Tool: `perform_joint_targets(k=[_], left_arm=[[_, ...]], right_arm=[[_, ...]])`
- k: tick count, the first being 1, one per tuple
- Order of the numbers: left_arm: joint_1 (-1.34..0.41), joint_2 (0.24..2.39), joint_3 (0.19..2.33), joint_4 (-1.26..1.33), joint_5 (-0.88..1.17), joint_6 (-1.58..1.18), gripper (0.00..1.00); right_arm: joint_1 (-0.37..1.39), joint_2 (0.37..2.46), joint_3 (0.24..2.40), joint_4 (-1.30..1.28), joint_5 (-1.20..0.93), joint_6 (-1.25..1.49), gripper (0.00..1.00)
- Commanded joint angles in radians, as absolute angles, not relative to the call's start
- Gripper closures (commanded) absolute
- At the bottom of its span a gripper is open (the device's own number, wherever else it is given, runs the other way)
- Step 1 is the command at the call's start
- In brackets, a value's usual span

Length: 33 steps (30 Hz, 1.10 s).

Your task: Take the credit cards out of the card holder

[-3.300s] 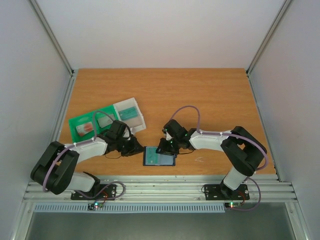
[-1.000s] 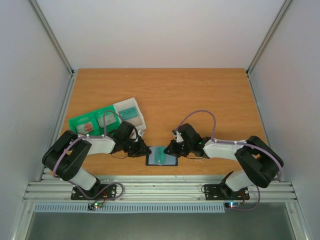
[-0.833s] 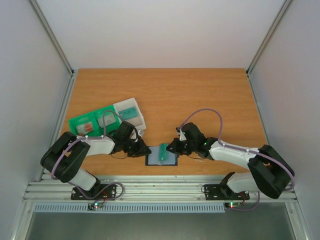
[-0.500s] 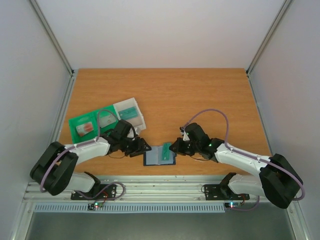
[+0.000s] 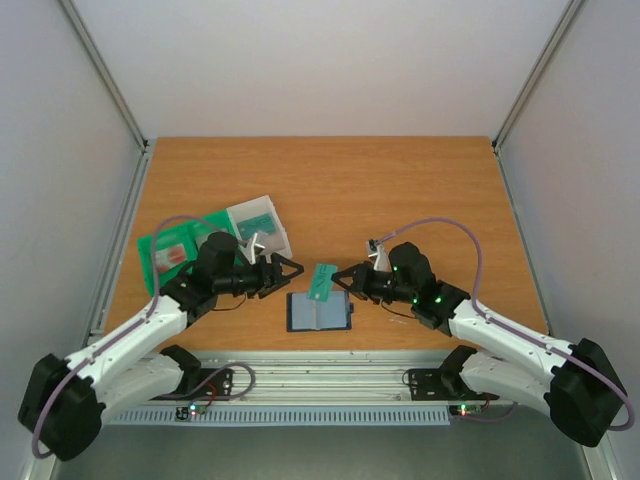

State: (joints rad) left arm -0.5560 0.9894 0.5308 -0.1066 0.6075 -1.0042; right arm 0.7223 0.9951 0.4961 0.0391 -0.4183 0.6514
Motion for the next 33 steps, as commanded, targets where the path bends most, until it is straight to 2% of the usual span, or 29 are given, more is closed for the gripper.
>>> perform_joint_targets(k=[1,6,14,17,19,26,29,33], left_arm=[[-0.555,0.891,0.520,-0.054,0.582,-1.077,0.29],[-0.555,0.867,0.514,0.020,0.616,-1.120,0.30],[-0.555,0.898,0.506,0.058,0.637,-1.134,0.36],[-0.555,0.900,0.497,0.090,0.641,-1.155,0.45],[-0.555,0.902,0.496,0.096,0.641,-1.162,0.55],[-0.555,0.903,0.476,0.176,0.668,-1.192,0.98],[-0.555,0.904,0.457,0.226,0.681,-1.199,1.00],[-0.555,0.910,0.457,0.253,0.707,-1.195,0.99]], right_arm=[[0.717,0.980,0.456,0.263,-0.439,0.810,0.99],[0.717,1.010,0.428,0.440,-0.454,0.886,0.99],[0.717,1.059,0.418,0.575,-0.481,0.929,0.99],[0.718,1.069,0.417,0.586,-0.487,0.931,0.99],[0.718,1.073,0.420,0.591,-0.494,0.930,0.99],[0.719,1.078,0.419,0.583,-0.523,0.913,0.99],[0.718,1.076,0.423,0.569,-0.551,0.889,0.97],[0.717,1.045,0.424,0.507,-0.581,0.838,0.86]])
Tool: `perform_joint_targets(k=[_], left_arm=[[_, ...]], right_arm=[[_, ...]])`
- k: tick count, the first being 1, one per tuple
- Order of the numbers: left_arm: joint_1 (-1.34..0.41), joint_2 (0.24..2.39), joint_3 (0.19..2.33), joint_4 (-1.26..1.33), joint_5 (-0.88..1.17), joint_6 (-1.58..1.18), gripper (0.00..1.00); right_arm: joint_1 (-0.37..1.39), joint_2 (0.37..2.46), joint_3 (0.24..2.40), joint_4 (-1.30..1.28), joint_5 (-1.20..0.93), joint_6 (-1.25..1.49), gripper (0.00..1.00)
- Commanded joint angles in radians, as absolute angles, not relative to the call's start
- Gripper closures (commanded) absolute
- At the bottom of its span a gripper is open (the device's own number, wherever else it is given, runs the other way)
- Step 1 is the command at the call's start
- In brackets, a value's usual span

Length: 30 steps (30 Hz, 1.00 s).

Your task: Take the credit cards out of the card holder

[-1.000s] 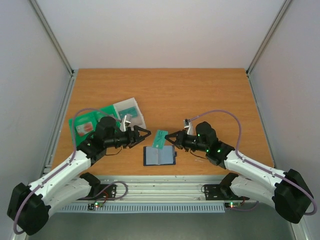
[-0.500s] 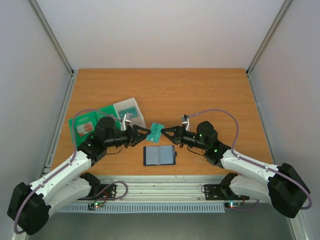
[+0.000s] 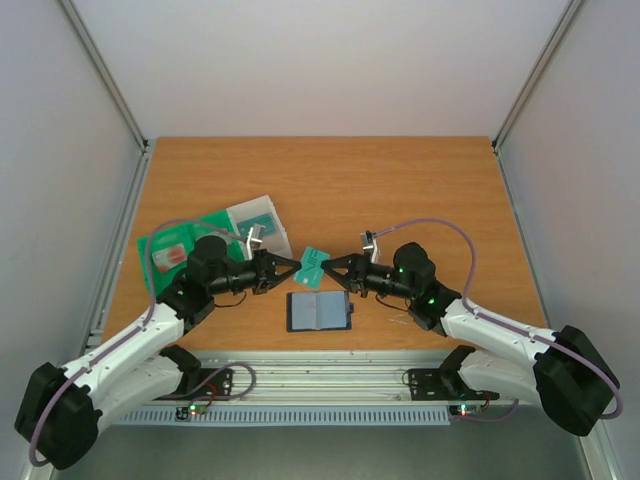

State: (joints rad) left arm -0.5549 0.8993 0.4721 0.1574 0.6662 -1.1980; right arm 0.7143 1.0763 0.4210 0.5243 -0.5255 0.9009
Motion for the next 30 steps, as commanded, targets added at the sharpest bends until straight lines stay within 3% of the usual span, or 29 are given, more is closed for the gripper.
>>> perform_joint_targets(k=[1,7,12,18,30], left_arm=[[-0.555,0.909,0.460,0.252,0.717,-1.190,1.00],[-0.555,0.918,0.528,0.124,0.786,-1.086,0.99],[-0.555,0.916,0.613,-0.048,0.863,-0.954,0.99],[-0.555,0.918,0.687,-0.199,0.963,-0.802,1.00],[-0.555,0.912,0.701,-0.172,1.116,-0.751,0.99]], right_arm=[[0.717,1.029,0.425,0.478,-0.580,0.820,0.83],[0.718,0.907,0.551,0.054,-0.556,0.564,0.64],[0.717,0.873,0.724,-0.352,-0.504,0.300,0.56],[0.718,0.951,0.919,-0.663,-0.524,0.062,0.46],[0.718,1.067,1.046,-0.664,-0.730,-0.015,0.47]])
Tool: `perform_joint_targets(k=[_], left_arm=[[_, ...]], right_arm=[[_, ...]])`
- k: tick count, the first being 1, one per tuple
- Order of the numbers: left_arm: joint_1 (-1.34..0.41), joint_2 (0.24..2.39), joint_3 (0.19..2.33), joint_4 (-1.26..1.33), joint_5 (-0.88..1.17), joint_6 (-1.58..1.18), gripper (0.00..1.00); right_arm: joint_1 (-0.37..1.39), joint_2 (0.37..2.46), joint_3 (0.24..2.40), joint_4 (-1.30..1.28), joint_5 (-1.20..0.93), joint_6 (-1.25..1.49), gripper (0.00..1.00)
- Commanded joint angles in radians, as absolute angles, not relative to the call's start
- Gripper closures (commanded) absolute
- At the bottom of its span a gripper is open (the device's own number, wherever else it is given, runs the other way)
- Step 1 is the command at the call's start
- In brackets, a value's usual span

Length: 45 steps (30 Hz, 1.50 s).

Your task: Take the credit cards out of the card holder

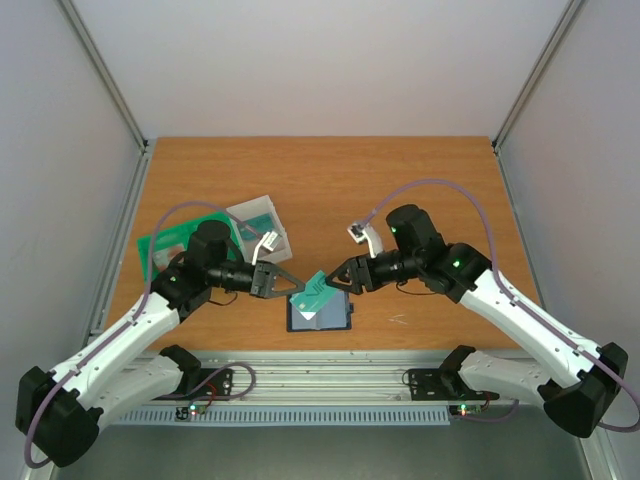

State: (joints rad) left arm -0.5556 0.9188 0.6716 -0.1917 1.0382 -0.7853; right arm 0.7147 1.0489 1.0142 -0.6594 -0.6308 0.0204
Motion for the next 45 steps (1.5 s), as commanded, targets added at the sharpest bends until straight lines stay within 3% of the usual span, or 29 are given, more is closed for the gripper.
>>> perform_joint_targets(k=[1,10,15,19,22,25,28,32,37,45], left_arm=[[-0.555,0.913,0.702,-0.175,1.118,-0.748,1.00],[-0.555,0.903,0.697,-0.156,1.129,-0.749,1.00],[-0.555,0.880,0.693,-0.153,1.139,-0.743,1.00],[-0.555,0.868,0.693,-0.159,1.145,-0.737,1.00],[-0.555,0.860,0.689,-0.164,1.132,-0.732,0.99],[-0.555,0.836,0.703,-0.209,1.069,-0.722,0.81],[-0.555,0.804,0.720,-0.232,0.980,-0.730,0.54],[-0.555,0.701,0.692,-0.138,0.847,-0.832,0.32],[-0.555,0.611,0.669,-0.141,0.686,-0.892,0.18],[-0.555,0.526,0.611,-0.144,0.554,-0.940,0.13]], right_arm=[[0.718,1.070,1.042,-0.650,-0.749,-0.010,0.48],[0.718,1.073,1.015,-0.573,-0.830,0.016,0.80],[0.716,1.071,0.991,-0.516,-0.880,0.060,0.87],[0.717,1.070,0.981,-0.494,-0.902,0.071,0.98],[0.716,1.050,0.968,-0.470,-0.869,0.092,0.99],[0.718,1.034,0.942,-0.405,-0.841,0.155,0.99],[0.717,1.023,0.910,-0.318,-0.828,0.242,0.99],[0.718,0.995,0.858,-0.187,-0.783,0.359,0.99],[0.716,0.969,0.810,-0.044,-0.704,0.490,0.99],[0.716,0.913,0.787,0.037,-0.517,0.574,0.99]])
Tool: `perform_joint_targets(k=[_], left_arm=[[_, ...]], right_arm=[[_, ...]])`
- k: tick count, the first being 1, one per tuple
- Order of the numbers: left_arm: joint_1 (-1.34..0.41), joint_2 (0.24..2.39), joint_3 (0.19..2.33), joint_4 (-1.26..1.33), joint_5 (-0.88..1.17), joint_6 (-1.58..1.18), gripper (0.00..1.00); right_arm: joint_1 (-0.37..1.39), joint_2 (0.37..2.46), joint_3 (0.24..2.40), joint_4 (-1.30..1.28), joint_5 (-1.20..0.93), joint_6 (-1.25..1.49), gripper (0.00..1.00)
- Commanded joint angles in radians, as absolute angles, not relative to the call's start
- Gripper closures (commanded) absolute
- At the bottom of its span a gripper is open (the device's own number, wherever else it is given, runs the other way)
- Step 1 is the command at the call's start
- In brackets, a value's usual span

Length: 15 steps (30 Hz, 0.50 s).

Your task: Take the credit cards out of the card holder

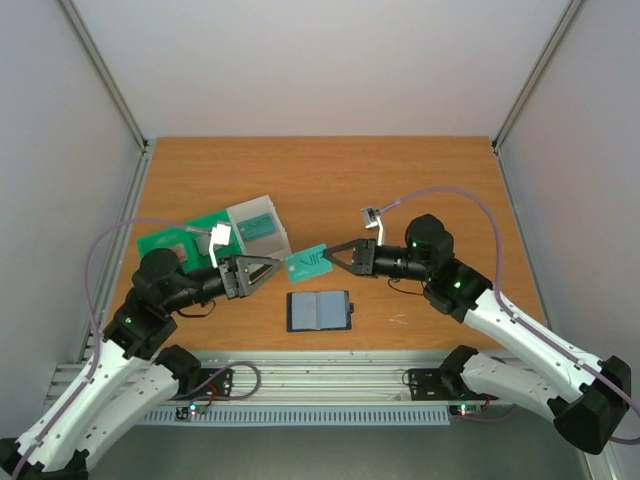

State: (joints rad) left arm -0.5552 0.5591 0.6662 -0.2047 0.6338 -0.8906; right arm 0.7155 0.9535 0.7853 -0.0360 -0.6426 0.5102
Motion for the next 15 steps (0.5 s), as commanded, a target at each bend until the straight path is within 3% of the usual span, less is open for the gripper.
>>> perform_joint_targets(k=[1,5,15], left_arm=[[-0.555,0.524,0.596,-0.112,0.558,-0.967,0.13],[-0.555,0.540,0.570,-0.039,0.571,-1.033,0.17],[-0.555,0.630,0.547,0.164,0.627,-1.148,0.40]], right_arm=[[0.716,0.909,0.790,0.034,-0.501,0.576,0.99],[0.716,0.898,0.793,0.062,-0.467,0.605,0.99],[0.716,0.919,0.789,0.113,-0.481,0.649,0.99]])
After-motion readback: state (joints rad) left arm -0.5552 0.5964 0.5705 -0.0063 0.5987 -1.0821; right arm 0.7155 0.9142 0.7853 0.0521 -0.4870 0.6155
